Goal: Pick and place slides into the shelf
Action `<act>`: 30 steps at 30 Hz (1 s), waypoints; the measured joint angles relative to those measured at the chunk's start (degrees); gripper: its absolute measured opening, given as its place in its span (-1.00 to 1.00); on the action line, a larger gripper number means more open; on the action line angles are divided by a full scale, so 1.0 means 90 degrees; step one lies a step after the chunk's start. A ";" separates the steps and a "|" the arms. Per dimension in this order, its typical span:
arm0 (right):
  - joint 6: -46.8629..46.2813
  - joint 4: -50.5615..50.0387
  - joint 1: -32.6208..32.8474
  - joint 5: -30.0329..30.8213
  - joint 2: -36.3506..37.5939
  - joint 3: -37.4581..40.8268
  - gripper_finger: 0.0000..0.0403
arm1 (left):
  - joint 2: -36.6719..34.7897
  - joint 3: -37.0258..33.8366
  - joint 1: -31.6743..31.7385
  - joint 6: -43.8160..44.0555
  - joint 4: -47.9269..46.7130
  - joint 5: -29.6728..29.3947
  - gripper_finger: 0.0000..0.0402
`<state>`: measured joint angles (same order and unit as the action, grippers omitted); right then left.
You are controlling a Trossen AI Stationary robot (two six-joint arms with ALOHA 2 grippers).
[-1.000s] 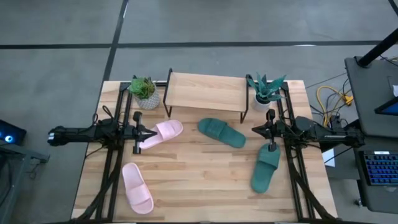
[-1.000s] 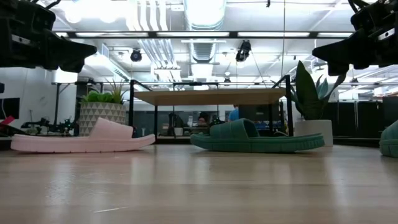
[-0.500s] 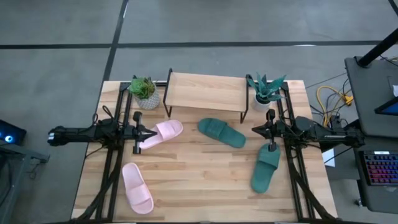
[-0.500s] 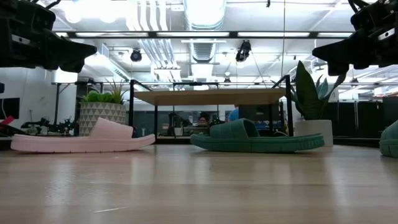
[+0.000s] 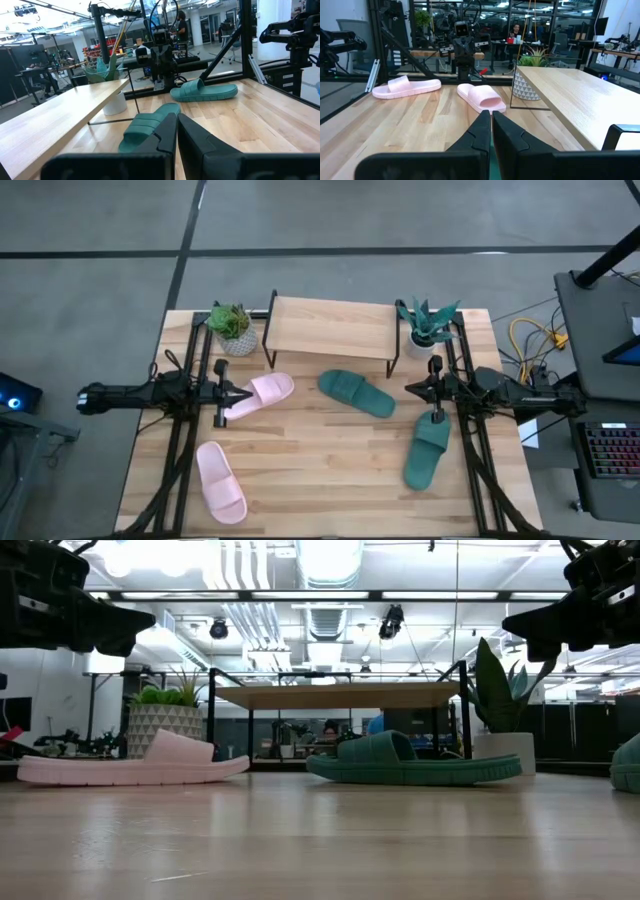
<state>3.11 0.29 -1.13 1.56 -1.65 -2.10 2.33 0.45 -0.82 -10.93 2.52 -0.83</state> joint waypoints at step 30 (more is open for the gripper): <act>0.0440 0.0098 0.0000 0.0000 0.0002 0.0001 -0.96 | 0.0000 0.0002 -0.0001 0.0004 0.0007 0.0007 -1.00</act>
<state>7.07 1.17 -1.13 1.56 -1.63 -2.09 2.33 0.46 -0.83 -10.89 2.59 -0.77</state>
